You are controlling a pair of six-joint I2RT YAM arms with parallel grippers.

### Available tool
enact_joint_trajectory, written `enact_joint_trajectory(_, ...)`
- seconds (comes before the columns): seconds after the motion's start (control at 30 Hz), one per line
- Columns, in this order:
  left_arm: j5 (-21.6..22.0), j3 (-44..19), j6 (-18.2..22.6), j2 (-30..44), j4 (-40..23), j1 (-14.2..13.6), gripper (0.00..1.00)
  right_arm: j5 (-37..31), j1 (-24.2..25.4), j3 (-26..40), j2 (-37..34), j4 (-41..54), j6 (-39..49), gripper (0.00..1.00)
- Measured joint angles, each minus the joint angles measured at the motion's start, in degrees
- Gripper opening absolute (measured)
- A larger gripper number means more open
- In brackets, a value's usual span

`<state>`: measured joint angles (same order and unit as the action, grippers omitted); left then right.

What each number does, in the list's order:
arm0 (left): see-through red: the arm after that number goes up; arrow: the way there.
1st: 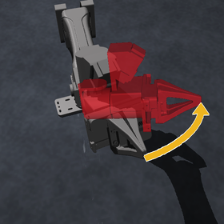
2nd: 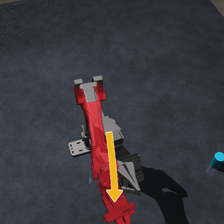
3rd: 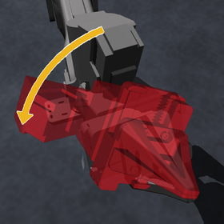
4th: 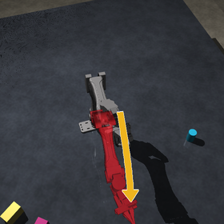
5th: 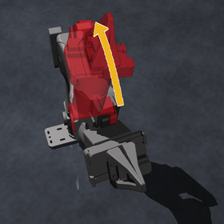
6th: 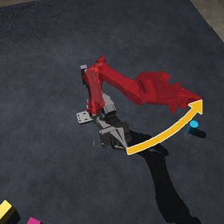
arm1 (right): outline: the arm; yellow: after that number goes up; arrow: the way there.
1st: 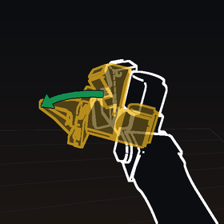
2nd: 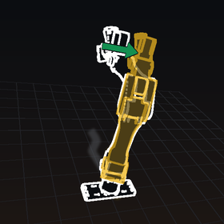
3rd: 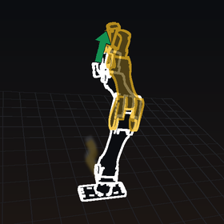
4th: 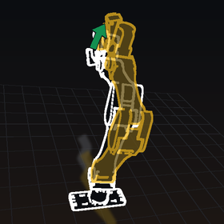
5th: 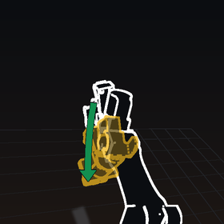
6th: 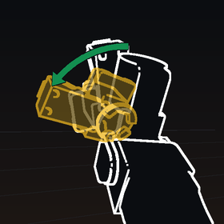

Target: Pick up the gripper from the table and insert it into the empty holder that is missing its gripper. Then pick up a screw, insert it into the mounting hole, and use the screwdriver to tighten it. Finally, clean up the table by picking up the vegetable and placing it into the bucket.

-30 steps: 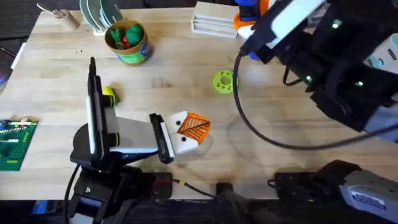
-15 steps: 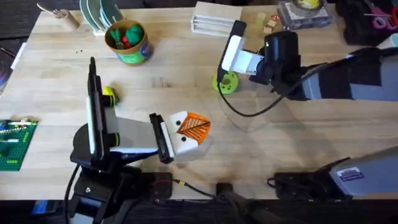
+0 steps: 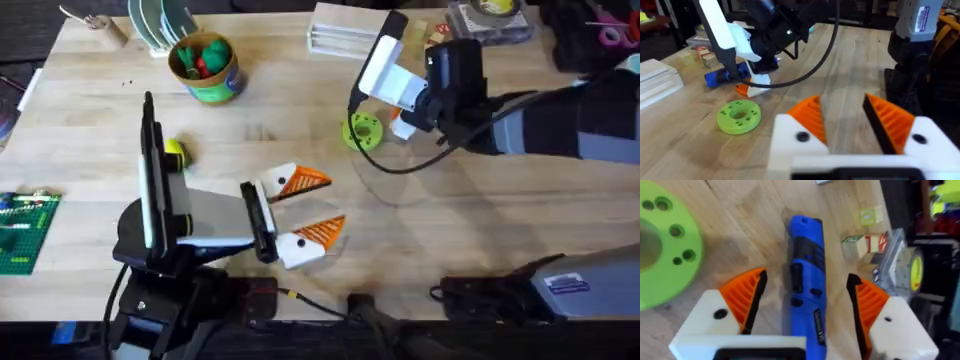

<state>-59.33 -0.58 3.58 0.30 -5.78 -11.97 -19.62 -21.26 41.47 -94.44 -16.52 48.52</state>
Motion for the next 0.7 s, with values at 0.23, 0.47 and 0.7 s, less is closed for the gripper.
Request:
enact_joint_trajectory(0.23,0.0,0.0,-0.2,0.0,0.0,0.0,0.245,2.1,-0.5,-1.5,6.7,2.8,-9.6,0.991)
enact_joint_trajectory(0.47,0.0,0.0,0.2,0.0,0.0,0.0,0.83,2.6,-0.6,0.6,17.2,2.5,-24.1,0.991)
enact_joint_trajectory(0.7,5.6,0.1,-3.2,0.0,1.3,0.0,0.992,2.8,-0.6,6.0,20.6,2.2,-34.1,0.992)
